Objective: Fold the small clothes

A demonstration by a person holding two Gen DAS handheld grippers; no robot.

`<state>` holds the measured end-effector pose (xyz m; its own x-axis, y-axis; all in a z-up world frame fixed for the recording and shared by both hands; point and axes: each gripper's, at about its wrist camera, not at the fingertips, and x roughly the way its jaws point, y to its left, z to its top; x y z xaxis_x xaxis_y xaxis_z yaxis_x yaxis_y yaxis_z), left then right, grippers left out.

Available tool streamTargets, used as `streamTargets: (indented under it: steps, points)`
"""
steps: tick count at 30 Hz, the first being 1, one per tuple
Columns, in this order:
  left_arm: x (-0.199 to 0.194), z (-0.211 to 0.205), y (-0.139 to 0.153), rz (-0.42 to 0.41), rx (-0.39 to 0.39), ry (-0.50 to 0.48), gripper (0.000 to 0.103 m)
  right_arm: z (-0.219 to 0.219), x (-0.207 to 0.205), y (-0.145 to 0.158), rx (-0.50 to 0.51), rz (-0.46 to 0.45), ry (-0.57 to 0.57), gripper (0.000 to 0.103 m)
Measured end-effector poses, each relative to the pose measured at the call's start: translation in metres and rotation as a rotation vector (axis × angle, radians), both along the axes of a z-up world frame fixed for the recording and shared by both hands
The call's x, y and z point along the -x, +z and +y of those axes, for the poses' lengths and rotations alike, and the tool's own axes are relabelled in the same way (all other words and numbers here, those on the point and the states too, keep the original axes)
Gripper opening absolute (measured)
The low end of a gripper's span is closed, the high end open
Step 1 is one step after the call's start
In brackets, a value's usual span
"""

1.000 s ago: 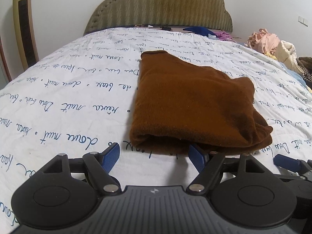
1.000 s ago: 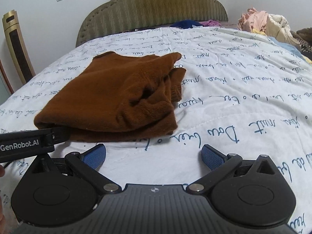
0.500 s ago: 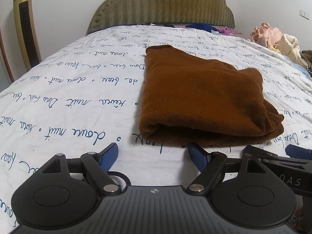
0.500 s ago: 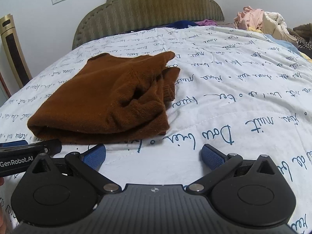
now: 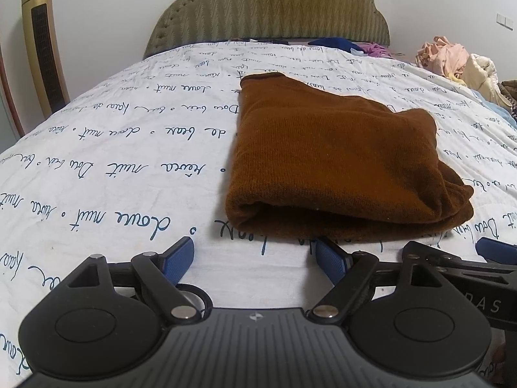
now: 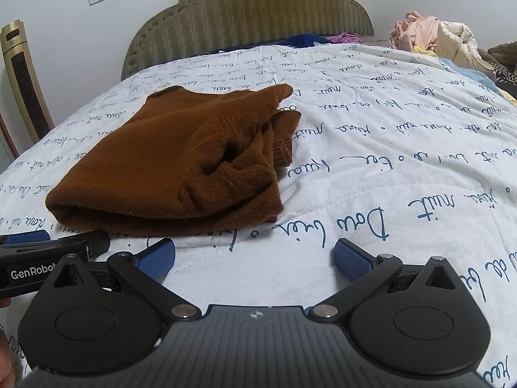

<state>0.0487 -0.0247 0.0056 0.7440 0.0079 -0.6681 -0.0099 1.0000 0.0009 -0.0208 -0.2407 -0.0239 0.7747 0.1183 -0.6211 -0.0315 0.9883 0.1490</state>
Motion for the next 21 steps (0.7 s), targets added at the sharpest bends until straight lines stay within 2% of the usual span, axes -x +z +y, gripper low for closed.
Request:
streamTargets:
  steps: [21]
  points:
    - [0.0021,0.0001,-0.0013,-0.016,-0.003,-0.004,0.083,0.0003,0.0004,-0.0003,-0.002,-0.001,-0.001,0.103]
